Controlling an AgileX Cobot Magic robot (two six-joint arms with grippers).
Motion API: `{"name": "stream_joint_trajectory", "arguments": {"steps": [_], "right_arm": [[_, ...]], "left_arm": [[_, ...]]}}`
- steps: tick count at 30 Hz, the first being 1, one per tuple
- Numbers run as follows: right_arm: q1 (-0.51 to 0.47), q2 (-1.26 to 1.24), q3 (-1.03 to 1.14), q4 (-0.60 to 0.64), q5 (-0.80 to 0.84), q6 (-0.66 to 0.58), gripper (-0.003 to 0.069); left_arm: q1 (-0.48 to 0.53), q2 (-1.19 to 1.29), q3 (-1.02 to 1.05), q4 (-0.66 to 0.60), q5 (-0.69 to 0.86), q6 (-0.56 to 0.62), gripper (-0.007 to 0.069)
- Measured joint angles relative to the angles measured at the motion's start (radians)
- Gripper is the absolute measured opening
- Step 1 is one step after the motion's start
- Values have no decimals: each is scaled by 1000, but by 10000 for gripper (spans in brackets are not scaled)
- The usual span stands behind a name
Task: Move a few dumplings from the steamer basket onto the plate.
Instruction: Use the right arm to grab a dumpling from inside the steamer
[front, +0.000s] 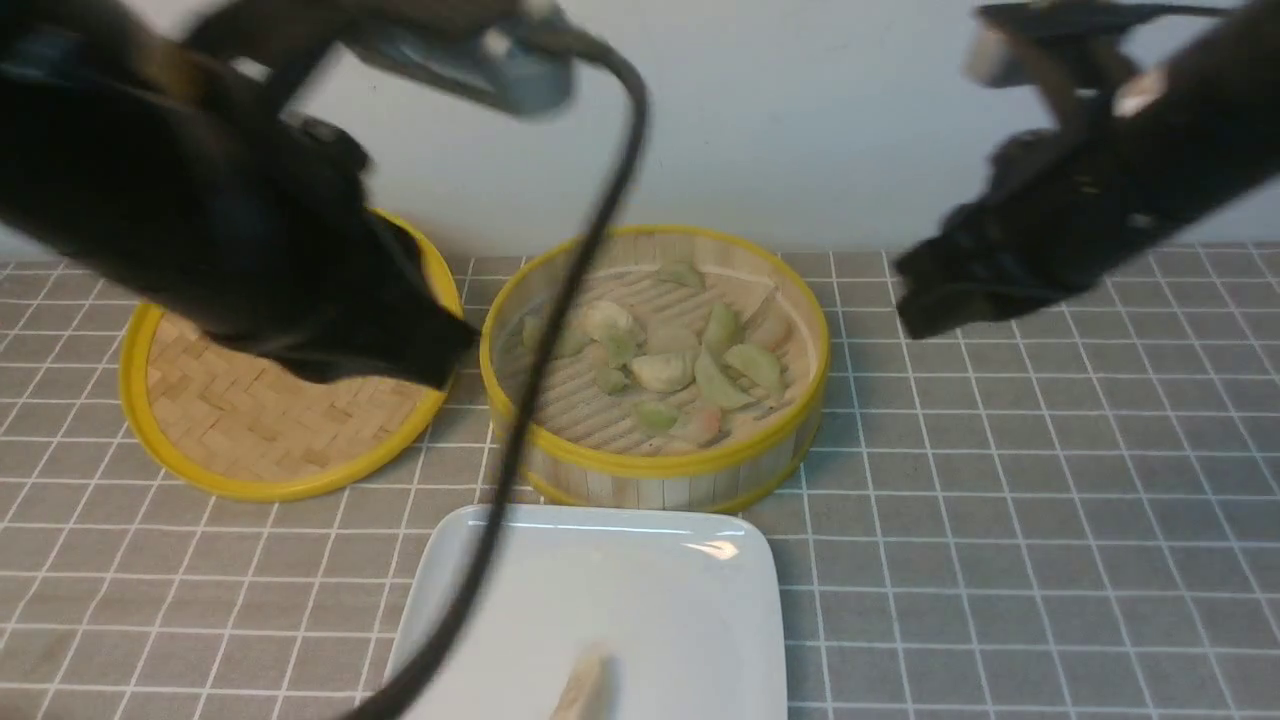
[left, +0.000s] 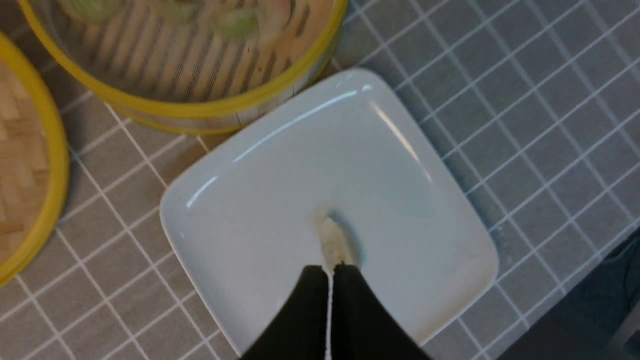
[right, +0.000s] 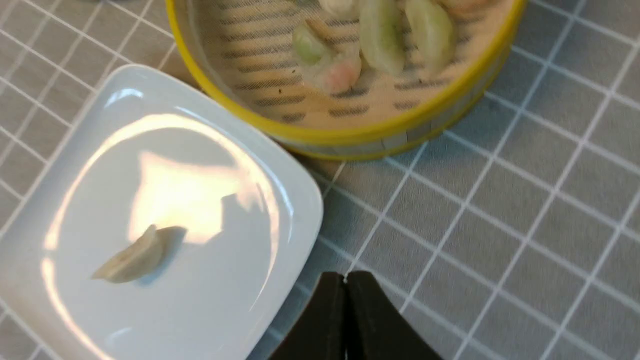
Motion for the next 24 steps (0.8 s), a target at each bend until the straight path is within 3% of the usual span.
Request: {"name": "stream_joint_trajectory", "arguments": {"steps": [5,17,24], "right_arm": [[46,211,-192,-91,0,28,37],[65,625,-547,-184,3,31,288],[65,739,-606,-243,3,76,329]], "left_arm": [[0,-187,-1,-3,16,-41,-5],[0,-431,-5,-7,38,-104,-5],[1,-445,-5,-7,38,-120,-5]]}}
